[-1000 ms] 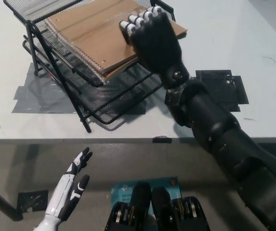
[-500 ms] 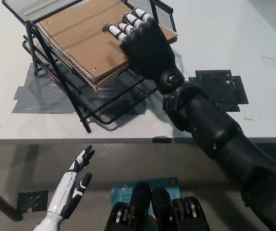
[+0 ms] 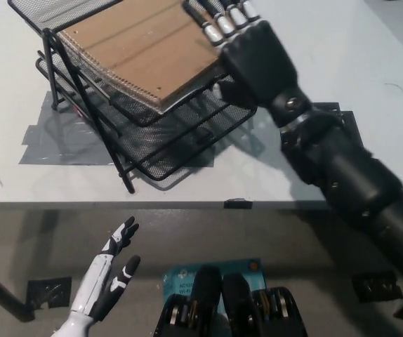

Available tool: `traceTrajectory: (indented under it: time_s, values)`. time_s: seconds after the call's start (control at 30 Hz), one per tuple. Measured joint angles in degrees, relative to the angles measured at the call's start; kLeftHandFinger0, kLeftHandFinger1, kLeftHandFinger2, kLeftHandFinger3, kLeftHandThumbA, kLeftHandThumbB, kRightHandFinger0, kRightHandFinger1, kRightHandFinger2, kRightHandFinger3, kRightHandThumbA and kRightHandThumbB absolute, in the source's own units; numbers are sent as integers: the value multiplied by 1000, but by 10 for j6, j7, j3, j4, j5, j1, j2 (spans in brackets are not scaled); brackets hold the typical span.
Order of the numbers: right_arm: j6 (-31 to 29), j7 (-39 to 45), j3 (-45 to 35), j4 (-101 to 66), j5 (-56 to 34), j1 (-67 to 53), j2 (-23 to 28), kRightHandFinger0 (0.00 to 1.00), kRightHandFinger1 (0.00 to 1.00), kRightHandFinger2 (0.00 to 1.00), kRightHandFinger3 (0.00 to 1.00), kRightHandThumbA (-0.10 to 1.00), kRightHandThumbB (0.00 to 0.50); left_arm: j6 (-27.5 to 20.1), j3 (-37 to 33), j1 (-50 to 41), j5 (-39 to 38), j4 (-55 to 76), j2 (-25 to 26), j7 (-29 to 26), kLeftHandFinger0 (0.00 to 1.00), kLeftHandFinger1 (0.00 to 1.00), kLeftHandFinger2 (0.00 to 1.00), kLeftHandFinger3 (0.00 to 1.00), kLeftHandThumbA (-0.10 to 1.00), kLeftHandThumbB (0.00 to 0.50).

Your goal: A person hands a notebook to the robot and the robot grabs it with its right hand and places it in the file tray kept in the centre of the desk infront of it.

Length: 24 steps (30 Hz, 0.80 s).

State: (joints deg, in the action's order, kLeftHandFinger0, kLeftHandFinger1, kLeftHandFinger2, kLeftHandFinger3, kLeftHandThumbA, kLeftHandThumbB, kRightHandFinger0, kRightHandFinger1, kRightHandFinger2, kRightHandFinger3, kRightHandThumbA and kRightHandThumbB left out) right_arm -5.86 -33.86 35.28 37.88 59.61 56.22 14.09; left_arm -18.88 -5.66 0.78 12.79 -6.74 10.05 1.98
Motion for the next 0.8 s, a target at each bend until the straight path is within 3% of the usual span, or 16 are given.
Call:
traceTrajectory:
  time_s: [0.2, 0.33, 0.47, 0.67, 0.77, 0.8]
  values:
    - [11, 72, 2, -32, -33, -8, 35, 1000, 1000, 1000, 1000, 531, 500, 4, 0, 0, 0, -1, 0, 0, 1000, 1000, 1000, 1000, 878, 337]
    - [16, 112, 8, -49, -58, -10, 51, 1000, 1000, 1000, 1000, 527, 500, 7, 0, 1, 0, -2, 0, 0, 1000, 1000, 1000, 1000, 884, 339]
    - [25, 168, 16, -76, -102, -10, 77, 1000, 1000, 1000, 1000, 652, 500, 11, 0, 1, 0, -3, 0, 0, 1000, 1000, 1000, 1000, 879, 344]
    - [42, 231, 27, -112, -156, -10, 107, 1000, 1000, 1000, 1000, 606, 500, 16, -1, 3, 0, -3, 0, 0, 1000, 1000, 1000, 1000, 879, 351]
    - [55, 267, 35, -134, -191, -10, 128, 1000, 1000, 1000, 1000, 683, 500, 19, -1, 4, 0, -3, 0, 0, 1000, 1000, 1000, 1000, 876, 349]
    - [57, 275, 36, -138, -198, -10, 133, 1000, 1000, 1000, 1000, 649, 500, 19, -1, 4, 0, -3, 0, 0, 1000, 1000, 1000, 1000, 869, 344]
